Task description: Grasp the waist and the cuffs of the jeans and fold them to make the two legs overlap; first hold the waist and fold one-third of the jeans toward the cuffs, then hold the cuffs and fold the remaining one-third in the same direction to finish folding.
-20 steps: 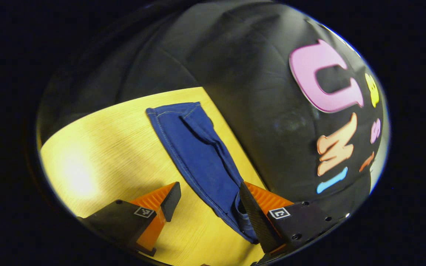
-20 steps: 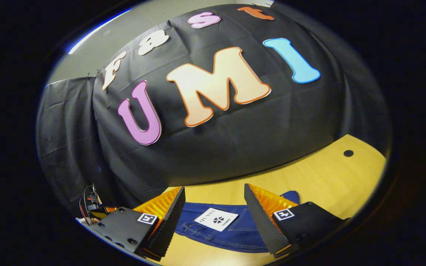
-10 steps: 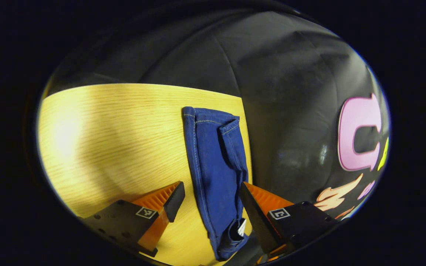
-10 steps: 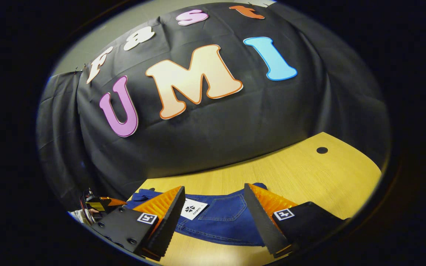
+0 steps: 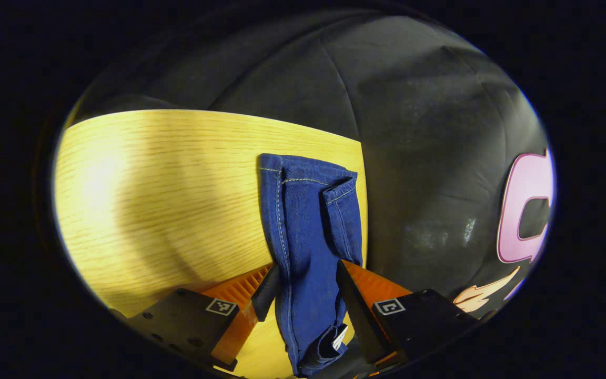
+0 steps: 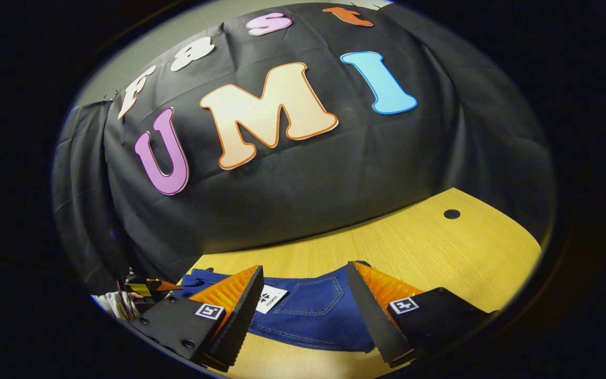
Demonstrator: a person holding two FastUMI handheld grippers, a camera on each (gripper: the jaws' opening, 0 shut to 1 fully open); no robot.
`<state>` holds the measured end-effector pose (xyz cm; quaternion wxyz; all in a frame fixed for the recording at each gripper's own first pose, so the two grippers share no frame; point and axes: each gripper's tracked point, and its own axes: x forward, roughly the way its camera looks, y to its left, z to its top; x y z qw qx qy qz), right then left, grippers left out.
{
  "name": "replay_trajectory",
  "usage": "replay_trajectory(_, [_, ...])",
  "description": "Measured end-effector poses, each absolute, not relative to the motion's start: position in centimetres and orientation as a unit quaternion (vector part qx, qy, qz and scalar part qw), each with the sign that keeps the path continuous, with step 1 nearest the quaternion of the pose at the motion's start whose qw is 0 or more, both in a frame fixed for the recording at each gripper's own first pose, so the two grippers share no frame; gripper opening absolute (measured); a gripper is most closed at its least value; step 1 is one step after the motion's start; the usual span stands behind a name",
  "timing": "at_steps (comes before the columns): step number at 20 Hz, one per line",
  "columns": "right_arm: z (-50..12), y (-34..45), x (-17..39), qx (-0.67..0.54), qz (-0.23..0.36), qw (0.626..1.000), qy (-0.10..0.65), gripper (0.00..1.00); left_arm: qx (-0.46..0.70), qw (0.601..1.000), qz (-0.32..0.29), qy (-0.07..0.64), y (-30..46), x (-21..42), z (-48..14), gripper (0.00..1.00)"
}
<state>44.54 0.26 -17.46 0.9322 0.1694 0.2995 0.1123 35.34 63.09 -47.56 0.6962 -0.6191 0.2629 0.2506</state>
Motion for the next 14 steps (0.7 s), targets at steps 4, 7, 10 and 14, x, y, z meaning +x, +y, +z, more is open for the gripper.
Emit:
replay_trajectory(4, [-18.0,0.2,44.3,0.172,0.109,0.929,0.308,0.98,-0.605,0.701,0.252,0.281,63.1,35.7,-48.4,0.75])
replay_trajectory(7, [-17.8,-0.3,43.9,0.169,0.11,0.929,0.31,0.98,-0.63,0.679,0.265,0.27,63.2,35.2,-49.3,0.27])
replay_trajectory(10, [-17.3,-1.5,43.6,0.168,0.104,0.93,0.309,0.98,-0.662,0.668,0.242,0.237,63.1,35.7,-48.1,0.19])
replay_trajectory(14, [-15.9,-4.2,43.1,0.177,0.089,0.934,0.296,0.98,-0.614,0.726,0.21,0.228,62.4,37.1,-44.9,0.0])
